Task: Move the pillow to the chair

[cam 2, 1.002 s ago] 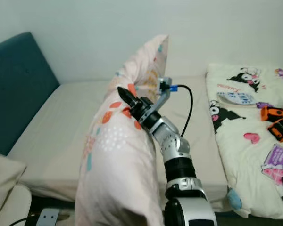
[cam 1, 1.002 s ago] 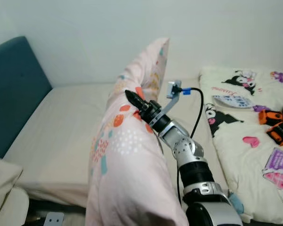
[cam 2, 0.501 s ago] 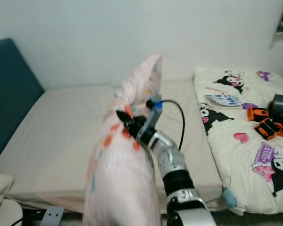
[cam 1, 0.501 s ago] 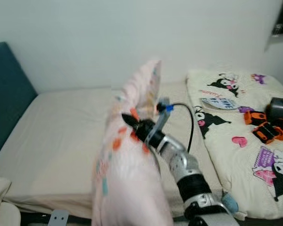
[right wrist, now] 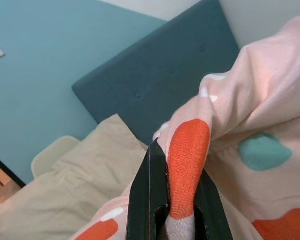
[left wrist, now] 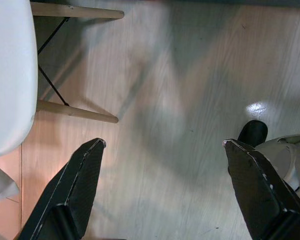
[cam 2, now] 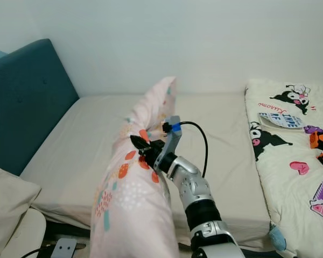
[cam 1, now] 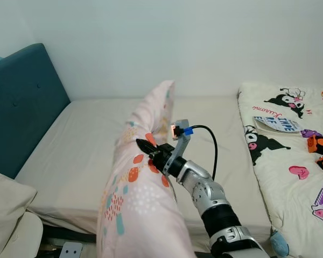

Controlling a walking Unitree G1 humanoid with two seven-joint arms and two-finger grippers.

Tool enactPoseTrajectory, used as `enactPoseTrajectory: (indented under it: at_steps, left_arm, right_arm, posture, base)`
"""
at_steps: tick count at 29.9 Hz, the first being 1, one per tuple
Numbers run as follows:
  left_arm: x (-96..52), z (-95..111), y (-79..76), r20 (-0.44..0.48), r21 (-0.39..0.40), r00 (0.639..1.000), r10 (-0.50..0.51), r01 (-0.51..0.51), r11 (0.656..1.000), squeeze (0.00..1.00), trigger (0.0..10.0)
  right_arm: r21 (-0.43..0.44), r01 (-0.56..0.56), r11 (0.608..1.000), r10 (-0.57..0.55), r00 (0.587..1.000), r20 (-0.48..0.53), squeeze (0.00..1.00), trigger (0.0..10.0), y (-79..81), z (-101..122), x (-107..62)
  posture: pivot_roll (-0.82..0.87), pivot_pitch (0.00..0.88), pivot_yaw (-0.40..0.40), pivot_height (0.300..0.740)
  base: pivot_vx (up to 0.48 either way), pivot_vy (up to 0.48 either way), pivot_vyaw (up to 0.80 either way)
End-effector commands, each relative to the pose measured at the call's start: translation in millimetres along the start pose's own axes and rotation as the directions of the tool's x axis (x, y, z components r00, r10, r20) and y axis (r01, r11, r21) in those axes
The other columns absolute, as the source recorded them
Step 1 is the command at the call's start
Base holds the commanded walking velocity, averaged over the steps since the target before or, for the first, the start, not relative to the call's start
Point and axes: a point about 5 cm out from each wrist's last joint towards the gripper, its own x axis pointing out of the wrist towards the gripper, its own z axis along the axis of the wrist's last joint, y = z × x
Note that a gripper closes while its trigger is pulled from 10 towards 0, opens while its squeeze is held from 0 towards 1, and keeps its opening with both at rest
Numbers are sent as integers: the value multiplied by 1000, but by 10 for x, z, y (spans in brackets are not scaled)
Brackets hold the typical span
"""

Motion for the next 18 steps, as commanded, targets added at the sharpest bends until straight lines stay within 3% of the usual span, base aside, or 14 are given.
enactPoseTrajectory:
  at_steps: [1, 10, 13, 18]
  left_arm:
    - [-12, -84, 17, -36, 8, 999, 1, 0, 1000, 0, 10000]
    - [-21, -134, 6, -53, 15, 999, -4, 5, 1000, 0, 10000]
    - [-24, -152, -11, -61, 23, 998, -14, 15, 1000, 0, 10000]
    - [-28, -165, -15, -61, 22, 998, 2, -1, 1000, 0, 10000]
  right_arm:
    - [-57, -40, 998, 43, 998, 46, 0, 10000, 108, 92, 103]
    - [-96, -13, 995, 14, 1000, 9, 0, 10000, 56, 43, 56]
    - [-104, -19, 994, 18, 1000, -2, 0, 10000, 74, 10, 55]
    - [-111, -21, 994, 20, 1000, -7, 0, 10000, 85, -15, 62]
  posture:
    - [-121, 22, 74, 740]
    - [-126, 26, 76, 740]
    - [-126, 29, 78, 740]
    - [-126, 31, 82, 740]
  base:
    - [0, 0, 800]
    - [0, 0, 800]
    - [0, -480, 800]
    - [0, 0, 800]
